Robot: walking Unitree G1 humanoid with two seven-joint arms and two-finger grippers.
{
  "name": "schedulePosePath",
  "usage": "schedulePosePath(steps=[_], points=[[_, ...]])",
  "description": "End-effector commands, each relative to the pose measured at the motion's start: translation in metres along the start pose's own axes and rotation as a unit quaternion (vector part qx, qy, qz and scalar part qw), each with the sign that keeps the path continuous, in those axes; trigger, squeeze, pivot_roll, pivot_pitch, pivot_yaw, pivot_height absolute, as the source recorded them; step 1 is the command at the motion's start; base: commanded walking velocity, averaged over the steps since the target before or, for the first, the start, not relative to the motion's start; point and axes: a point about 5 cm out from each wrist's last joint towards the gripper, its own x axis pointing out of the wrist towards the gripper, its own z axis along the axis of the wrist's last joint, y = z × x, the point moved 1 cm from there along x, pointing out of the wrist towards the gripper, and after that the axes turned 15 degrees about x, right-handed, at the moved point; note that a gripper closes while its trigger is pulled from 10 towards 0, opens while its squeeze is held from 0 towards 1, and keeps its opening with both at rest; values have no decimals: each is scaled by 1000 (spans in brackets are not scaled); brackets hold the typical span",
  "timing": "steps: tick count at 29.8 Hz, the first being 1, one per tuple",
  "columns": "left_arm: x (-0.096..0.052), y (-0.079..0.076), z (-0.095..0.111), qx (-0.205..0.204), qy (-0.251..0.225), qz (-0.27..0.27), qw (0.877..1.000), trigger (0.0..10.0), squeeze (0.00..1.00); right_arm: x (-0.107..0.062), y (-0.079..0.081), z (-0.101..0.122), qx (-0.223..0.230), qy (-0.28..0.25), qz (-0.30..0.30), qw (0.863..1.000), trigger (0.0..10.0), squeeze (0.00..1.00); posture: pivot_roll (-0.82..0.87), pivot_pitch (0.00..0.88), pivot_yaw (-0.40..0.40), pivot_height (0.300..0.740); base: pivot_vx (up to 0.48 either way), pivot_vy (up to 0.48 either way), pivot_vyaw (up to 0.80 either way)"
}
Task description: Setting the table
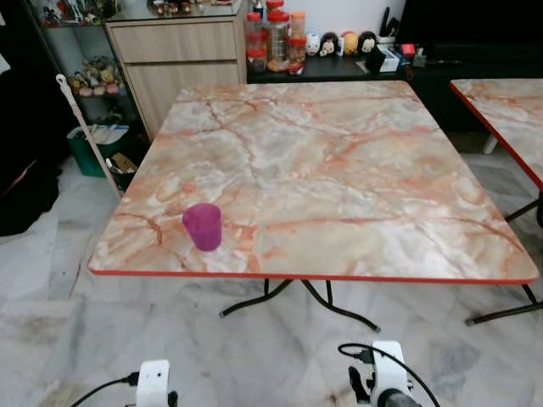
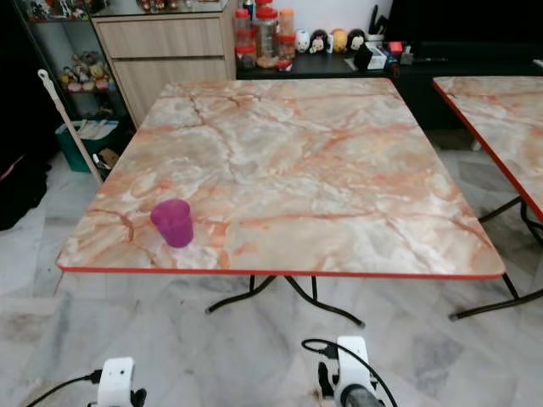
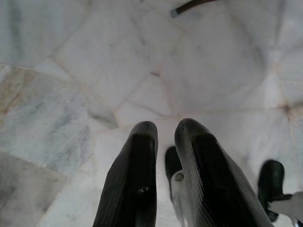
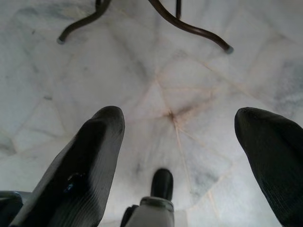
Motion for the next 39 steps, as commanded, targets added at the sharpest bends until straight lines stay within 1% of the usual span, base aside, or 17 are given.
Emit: schedulePosePath(steps=[1, 5, 14, 24, 28, 33, 36, 37, 39], points=[[-2, 1, -6, -2, 9, 5, 1000, 10000, 0, 0, 0, -2, 8, 3, -4, 1000, 10000, 0, 20, 0, 39, 740, 330, 0, 0], [-1, 1, -5, -6, 8, 6, 1000, 10000, 0, -1, -1, -6, 11, 8, -7, 1000, 10000, 0, 18, 0, 37, 740, 328, 0, 0], [-1, 0, -4, -16, 6, 8, 1000, 10000, 0, -2, -5, -6, 12, 9, -12, 1000, 10000, 0, 19, 0, 29, 740, 328, 0, 0], [-2, -2, -7, -23, 9, 8, 1000, 10000, 0, -1, -2, -4, 7, 10, -7, 1000, 10000, 0, 30, 0, 19, 740, 329, 0, 0], [-3, -3, -9, -25, 11, 7, 1000, 10000, 0, -1, -1, -5, 4, 13, -4, 1000, 10000, 0, 37, 0, 14, 740, 326, 0, 0], [-6, 2, -19, -40, 13, 27, 999, 10000, 0, -1, 1, -7, -4, 19, 0, 1000, 10000, 0, 58, 0, 6, 740, 0, 0, 0], [-12, 18, -29, -83, 12, 79, 993, 10000, 0, -1, 1, -8, -4, 21, 0, 1000, 10000, 0, 70, 0, 8, 740, 0, 0, 0], [-12, 18, -29, -83, 12, 79, 993, 10000, 0, -1, 1, -8, -4, 21, 0, 1000, 10000, 0, 70, 0, 8, 740, 0, 0, 0], [-21, 45, -39, -134, 8, 164, 977, 10000, 0, -1, 2, -9, -6, 22, 1, 1000, 10000, 0, 81, 0, 4, 740, 0, 0, 0]])
